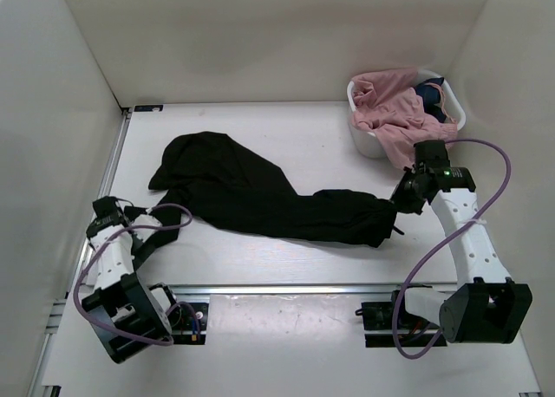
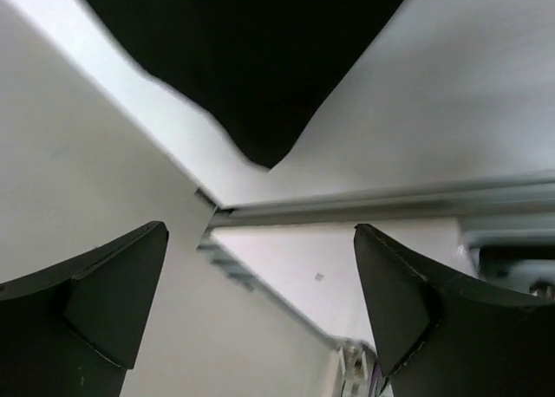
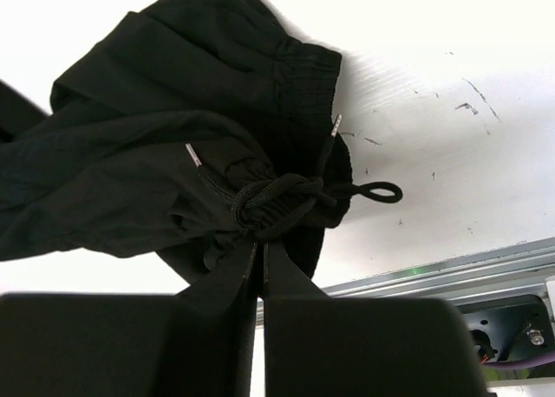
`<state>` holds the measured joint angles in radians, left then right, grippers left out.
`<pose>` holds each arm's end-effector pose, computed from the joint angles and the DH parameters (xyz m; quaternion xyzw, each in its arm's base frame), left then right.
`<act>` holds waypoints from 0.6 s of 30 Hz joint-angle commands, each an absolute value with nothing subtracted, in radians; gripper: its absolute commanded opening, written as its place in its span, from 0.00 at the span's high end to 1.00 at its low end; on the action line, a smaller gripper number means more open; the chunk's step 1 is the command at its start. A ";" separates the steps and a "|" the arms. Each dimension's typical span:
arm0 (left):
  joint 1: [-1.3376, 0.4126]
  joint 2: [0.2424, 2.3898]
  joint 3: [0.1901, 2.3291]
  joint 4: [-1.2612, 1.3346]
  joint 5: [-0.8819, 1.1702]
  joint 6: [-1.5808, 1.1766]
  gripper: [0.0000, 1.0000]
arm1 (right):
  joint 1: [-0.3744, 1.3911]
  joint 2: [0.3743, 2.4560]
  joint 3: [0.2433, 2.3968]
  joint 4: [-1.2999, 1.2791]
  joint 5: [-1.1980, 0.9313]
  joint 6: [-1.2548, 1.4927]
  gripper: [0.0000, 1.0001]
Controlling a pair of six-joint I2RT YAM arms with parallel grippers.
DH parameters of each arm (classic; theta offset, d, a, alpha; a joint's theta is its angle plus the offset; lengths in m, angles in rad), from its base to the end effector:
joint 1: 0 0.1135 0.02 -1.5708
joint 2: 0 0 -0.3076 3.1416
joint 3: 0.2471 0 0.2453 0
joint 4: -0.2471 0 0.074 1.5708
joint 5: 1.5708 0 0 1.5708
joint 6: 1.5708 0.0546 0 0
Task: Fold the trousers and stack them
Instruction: Flatten the trousers out
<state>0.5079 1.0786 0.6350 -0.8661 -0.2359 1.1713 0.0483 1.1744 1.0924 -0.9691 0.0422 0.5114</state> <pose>0.1231 0.0831 0.2139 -0.3062 -0.9359 -0.1741 0.0005 0.2069 0.0077 0.3260 0.2270 0.9392 0.0514 0.2525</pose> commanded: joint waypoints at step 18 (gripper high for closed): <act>0.638 1.419 0.731 -0.656 -0.048 1.063 0.86 | 0.025 1.151 1.163 -0.989 0.113 0.492 1.00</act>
<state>0.5945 1.3994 0.6727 -0.6235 -0.0311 1.0924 0.0387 1.1740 1.0924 -0.9730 0.0486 0.5053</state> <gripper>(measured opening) 0.146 0.008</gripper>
